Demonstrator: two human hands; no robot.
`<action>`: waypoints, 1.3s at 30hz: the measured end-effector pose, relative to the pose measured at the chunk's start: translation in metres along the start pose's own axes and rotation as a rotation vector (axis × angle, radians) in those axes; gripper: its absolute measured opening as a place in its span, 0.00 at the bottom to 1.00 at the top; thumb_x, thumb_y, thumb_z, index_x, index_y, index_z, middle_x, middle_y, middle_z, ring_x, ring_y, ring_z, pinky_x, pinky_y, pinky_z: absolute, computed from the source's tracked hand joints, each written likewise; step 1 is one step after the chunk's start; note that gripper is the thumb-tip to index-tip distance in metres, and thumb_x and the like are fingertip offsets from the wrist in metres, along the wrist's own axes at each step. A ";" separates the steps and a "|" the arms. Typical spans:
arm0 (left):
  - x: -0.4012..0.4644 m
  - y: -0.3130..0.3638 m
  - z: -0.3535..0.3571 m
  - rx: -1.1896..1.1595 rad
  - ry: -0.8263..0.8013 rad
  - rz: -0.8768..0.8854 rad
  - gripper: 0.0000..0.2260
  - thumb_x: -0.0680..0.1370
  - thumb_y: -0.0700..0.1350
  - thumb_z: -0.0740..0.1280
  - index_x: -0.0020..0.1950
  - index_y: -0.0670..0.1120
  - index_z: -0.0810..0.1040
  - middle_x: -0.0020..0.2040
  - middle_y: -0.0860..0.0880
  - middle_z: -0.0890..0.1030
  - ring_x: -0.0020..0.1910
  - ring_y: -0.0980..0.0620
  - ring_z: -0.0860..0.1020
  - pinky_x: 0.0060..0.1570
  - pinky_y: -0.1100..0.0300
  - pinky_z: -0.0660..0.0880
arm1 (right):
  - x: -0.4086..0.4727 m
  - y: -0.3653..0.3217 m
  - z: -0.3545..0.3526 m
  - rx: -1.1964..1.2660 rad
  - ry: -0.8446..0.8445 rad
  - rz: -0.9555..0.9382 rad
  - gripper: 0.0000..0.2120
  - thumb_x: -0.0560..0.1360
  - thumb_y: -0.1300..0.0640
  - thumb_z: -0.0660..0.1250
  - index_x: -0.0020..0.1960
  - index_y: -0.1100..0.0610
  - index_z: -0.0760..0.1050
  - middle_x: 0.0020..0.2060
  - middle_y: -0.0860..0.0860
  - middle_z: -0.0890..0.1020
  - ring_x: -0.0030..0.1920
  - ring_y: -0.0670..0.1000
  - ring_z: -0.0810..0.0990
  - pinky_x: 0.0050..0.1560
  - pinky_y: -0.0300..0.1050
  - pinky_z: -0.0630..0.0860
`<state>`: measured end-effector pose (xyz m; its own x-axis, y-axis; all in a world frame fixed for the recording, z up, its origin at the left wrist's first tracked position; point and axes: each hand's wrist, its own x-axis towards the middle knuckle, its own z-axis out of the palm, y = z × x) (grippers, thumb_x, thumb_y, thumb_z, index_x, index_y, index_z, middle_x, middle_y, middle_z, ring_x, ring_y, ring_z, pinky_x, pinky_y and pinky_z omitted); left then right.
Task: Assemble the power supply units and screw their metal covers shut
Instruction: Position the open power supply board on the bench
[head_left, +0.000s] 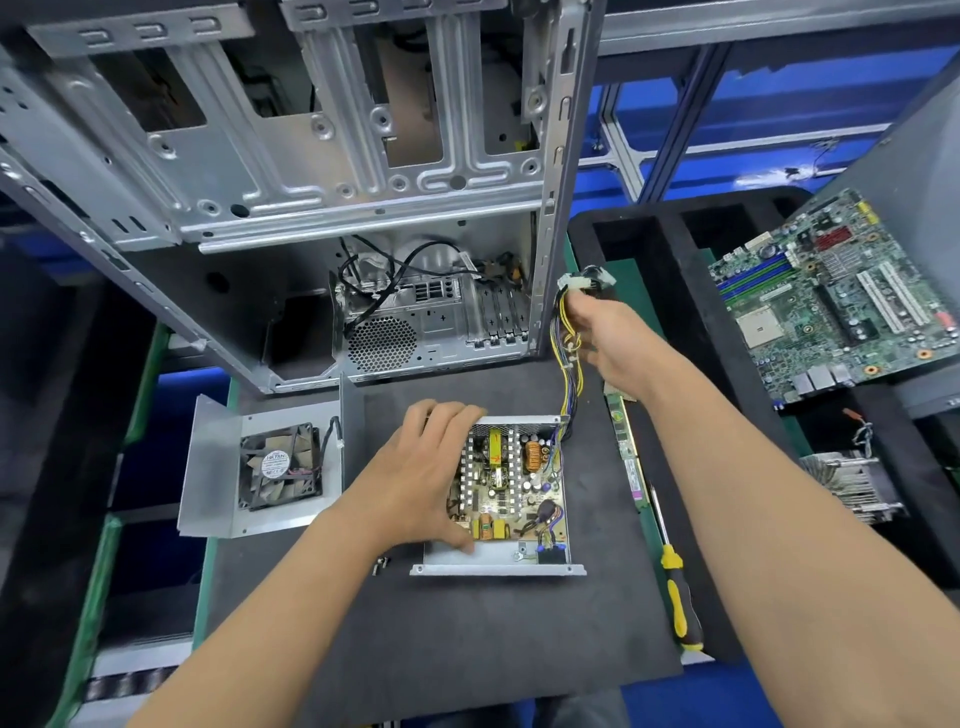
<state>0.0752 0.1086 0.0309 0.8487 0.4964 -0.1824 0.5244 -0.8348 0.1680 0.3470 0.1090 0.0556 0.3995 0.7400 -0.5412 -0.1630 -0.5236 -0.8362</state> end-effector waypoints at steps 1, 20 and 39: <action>-0.001 0.001 0.001 0.015 0.008 -0.008 0.63 0.53 0.75 0.74 0.77 0.44 0.56 0.70 0.49 0.63 0.68 0.45 0.61 0.73 0.53 0.62 | 0.002 0.004 -0.002 -0.200 0.015 0.009 0.21 0.81 0.42 0.57 0.55 0.59 0.79 0.54 0.57 0.82 0.50 0.53 0.81 0.58 0.49 0.74; -0.003 0.010 0.002 0.008 0.016 -0.069 0.60 0.52 0.66 0.77 0.77 0.43 0.58 0.68 0.47 0.65 0.60 0.44 0.65 0.63 0.53 0.69 | -0.125 0.081 0.025 -0.532 0.146 -0.154 0.27 0.65 0.35 0.76 0.50 0.45 0.63 0.36 0.46 0.80 0.38 0.40 0.78 0.36 0.41 0.71; -0.004 0.006 0.008 0.003 0.073 -0.030 0.63 0.53 0.69 0.77 0.78 0.43 0.54 0.69 0.47 0.65 0.59 0.45 0.63 0.66 0.53 0.67 | -0.132 0.081 0.066 -1.058 0.084 -0.321 0.12 0.78 0.52 0.65 0.46 0.57 0.64 0.41 0.55 0.75 0.43 0.57 0.72 0.38 0.48 0.67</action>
<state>0.0748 0.1000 0.0251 0.8352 0.5375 -0.1166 0.5499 -0.8196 0.1605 0.2211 -0.0030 0.0539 0.3515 0.8959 -0.2718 0.7958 -0.4388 -0.4173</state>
